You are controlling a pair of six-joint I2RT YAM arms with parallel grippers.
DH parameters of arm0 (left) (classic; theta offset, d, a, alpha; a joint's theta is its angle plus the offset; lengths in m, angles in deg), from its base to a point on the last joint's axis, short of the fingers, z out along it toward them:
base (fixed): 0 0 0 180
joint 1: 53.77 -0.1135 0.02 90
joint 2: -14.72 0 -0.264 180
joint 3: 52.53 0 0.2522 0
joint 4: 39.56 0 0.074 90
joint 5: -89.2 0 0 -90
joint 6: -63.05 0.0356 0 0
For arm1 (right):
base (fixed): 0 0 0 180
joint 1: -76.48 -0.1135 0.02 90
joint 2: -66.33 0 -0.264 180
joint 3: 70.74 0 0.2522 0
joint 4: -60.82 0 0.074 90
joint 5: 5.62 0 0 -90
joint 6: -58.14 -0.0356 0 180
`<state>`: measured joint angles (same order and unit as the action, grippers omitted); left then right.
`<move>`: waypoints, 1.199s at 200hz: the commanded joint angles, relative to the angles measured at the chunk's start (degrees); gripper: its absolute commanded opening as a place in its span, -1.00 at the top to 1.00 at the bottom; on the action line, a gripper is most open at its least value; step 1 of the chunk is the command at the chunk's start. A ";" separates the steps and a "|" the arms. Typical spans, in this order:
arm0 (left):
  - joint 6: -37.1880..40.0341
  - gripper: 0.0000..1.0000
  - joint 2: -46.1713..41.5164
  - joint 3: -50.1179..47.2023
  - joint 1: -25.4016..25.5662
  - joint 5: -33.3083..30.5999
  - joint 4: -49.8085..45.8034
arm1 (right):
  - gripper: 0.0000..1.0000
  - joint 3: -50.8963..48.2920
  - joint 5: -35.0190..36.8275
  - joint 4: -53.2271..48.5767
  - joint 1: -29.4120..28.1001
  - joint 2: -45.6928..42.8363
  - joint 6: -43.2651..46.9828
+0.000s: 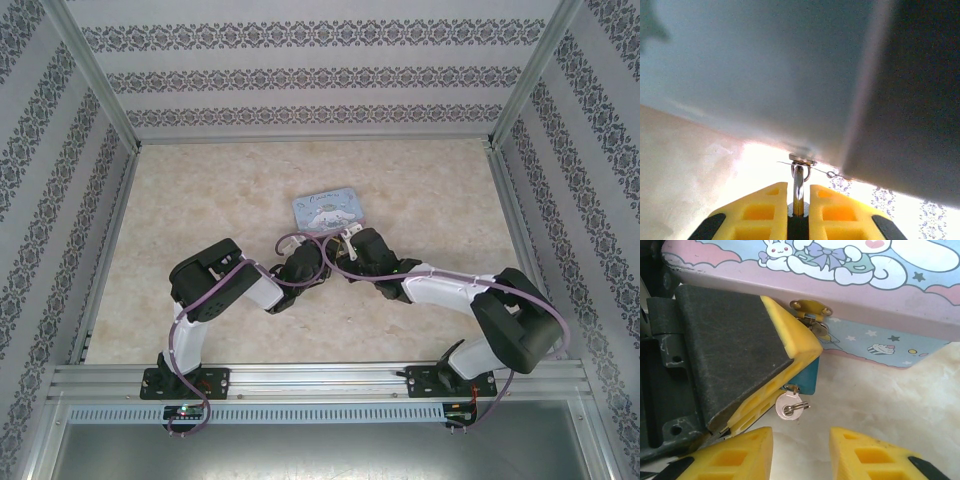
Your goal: Unlock a padlock with a key
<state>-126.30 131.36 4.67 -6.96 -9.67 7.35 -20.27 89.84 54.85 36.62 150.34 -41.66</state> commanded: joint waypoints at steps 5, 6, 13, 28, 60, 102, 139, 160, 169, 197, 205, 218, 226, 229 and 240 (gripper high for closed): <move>0.91 1.00 -0.12 0.95 0.83 2.01 -0.96 | 0.44 2.01 -1.41 1.74 0.25 1.50 0.49; 0.91 1.00 -0.11 1.03 0.83 2.01 -0.97 | 0.46 2.03 -1.50 1.76 0.23 1.51 0.45; 0.84 1.00 -0.03 1.04 0.83 2.01 -0.97 | 0.53 2.13 -1.87 1.71 0.23 1.55 0.27; 0.74 1.00 0.16 1.04 0.83 2.10 -0.69 | 0.76 2.39 -3.25 1.77 0.44 1.24 -0.48; 0.48 1.00 0.44 0.81 0.83 2.10 -0.45 | 1.00 2.67 -9.83 2.08 1.58 -0.79 -4.44; 0.47 1.00 0.85 0.31 0.81 1.92 -0.02 | 0.79 0.10 -23.04 5.20 7.79 -4.42 -14.19; 0.79 1.00 1.65 -0.46 0.74 2.18 1.15 | 0.03 -3.43 -31.08 7.07 15.21 -10.68 -25.11; 2.53 1.00 1.75 -0.89 0.57 3.21 1.90 | 0.02 -3.84 -34.81 6.65 18.01 -11.85 -31.12; 3.39 1.00 1.76 -1.16 0.35 3.91 2.37 | 0.01 -3.98 -36.43 6.93 19.01 -11.64 -33.92; 7.85 1.00 2.39 -2.04 -0.86 8.82 4.73 | 0.01 -4.53 -40.30 8.93 20.59 -9.48 -41.73; 9.24 1.00 2.75 -2.12 -1.39 10.93 5.83 | 0.02 -4.69 -40.79 9.39 20.84 -8.76 -43.55; 10.96 1.00 3.30 -2.64 -2.09 13.60 7.04 | 0.02 -5.05 -41.68 10.79 20.92 -7.65 -45.90; 12.20 1.00 3.71 -2.74 -2.58 15.99 7.94 | 0.03 -5.36 -42.05 11.54 21.04 -7.04 -47.13; 12.61 1.00 3.81 -2.79 -2.77 16.77 8.19 | 0.03 -5.46 -42.31 11.99 21.09 -6.83 -47.53; 13.94 1.00 4.24 -2.99 -3.44 18.92 8.98 | 0.04 -5.92 -42.71 12.96 21.14 -6.03 -48.68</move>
<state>-118.12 133.44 3.08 -8.84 1.20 13.73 -24.99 50.65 63.82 57.26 142.77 -84.00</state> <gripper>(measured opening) 0.119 0.484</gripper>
